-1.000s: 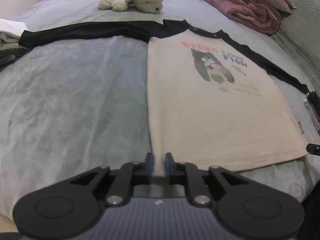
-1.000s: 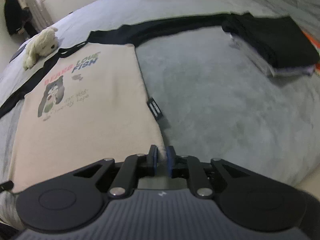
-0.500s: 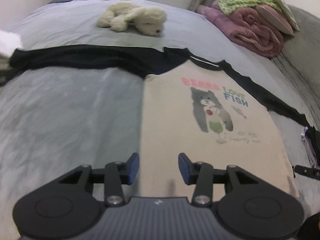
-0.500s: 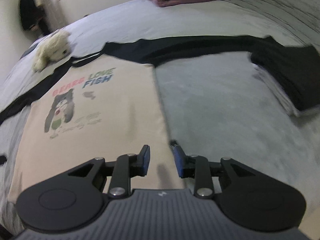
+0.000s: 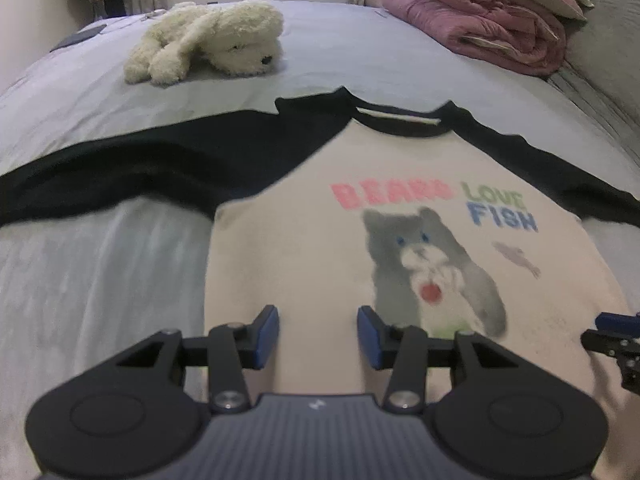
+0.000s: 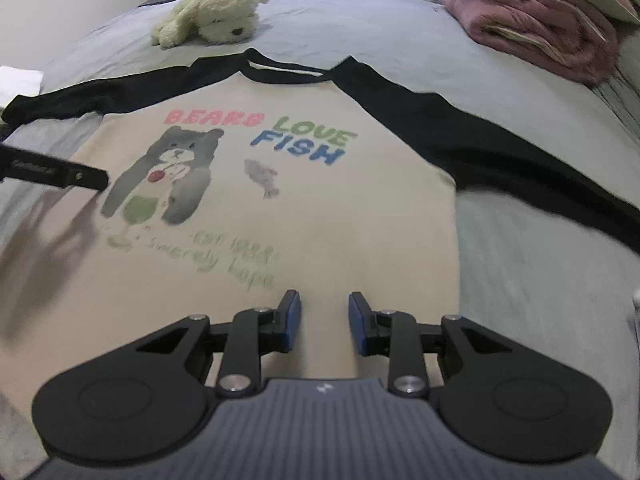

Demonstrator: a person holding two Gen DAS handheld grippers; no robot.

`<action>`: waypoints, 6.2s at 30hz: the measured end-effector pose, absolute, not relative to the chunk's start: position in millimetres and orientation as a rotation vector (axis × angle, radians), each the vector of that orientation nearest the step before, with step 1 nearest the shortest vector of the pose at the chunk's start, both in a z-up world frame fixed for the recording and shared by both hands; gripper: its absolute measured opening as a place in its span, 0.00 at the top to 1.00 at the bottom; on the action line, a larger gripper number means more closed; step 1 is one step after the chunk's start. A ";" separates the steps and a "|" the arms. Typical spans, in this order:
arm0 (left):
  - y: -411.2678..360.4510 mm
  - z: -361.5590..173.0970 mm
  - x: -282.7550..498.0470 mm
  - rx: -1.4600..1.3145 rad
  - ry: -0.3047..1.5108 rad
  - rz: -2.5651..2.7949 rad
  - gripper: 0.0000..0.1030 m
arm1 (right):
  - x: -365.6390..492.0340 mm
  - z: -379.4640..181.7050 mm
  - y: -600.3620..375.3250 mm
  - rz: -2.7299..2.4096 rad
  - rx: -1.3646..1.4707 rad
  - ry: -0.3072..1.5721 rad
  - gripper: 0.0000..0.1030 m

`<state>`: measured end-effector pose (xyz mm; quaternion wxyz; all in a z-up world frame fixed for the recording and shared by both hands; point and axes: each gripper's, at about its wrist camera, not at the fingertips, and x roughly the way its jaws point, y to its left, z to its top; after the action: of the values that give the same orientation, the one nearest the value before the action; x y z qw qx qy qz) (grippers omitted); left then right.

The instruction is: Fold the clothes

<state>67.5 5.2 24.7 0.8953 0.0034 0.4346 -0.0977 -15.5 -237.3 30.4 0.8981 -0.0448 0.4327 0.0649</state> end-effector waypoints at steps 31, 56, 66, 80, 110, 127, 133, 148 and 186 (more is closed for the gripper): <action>42.2 23.4 107.2 -0.099 0.853 -0.240 0.53 | 79.9 36.3 -323.7 -0.051 0.110 0.836 0.69; 39.0 23.3 101.2 -0.071 0.850 -0.205 0.54 | 78.9 21.5 -357.1 -0.275 -0.030 0.810 0.45; 43.2 24.6 102.0 -0.087 0.856 -0.207 0.54 | 75.9 25.3 -396.8 -0.324 0.135 0.850 0.44; 39.4 24.7 101.7 -0.078 0.852 -0.194 0.54 | 73.1 39.3 -369.6 -0.234 0.209 0.737 0.45; 31.0 25.3 97.7 -0.023 0.853 -0.166 0.54 | 75.2 30.8 -395.2 -0.361 0.295 0.850 0.44; 30.4 24.3 97.3 -0.015 0.853 -0.165 0.54 | 39.0 57.5 -507.9 -0.491 0.741 0.677 0.42; 31.7 24.8 98.2 -0.030 0.847 -0.167 0.53 | 13.0 73.6 -546.1 -0.619 0.800 0.526 0.40; 33.1 22.9 101.5 -0.034 0.846 -0.196 0.50 | 83.8 69.3 -618.4 -0.692 0.216 0.842 0.40; 22.9 19.5 97.1 0.051 0.815 -0.220 0.44 | 161.5 10.5 -493.6 0.124 -0.402 0.988 0.93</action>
<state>97.1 22.9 19.5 0.9118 0.0250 0.3956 -0.1069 161.5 -493.6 10.5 0.8593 -0.1915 0.4706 0.0591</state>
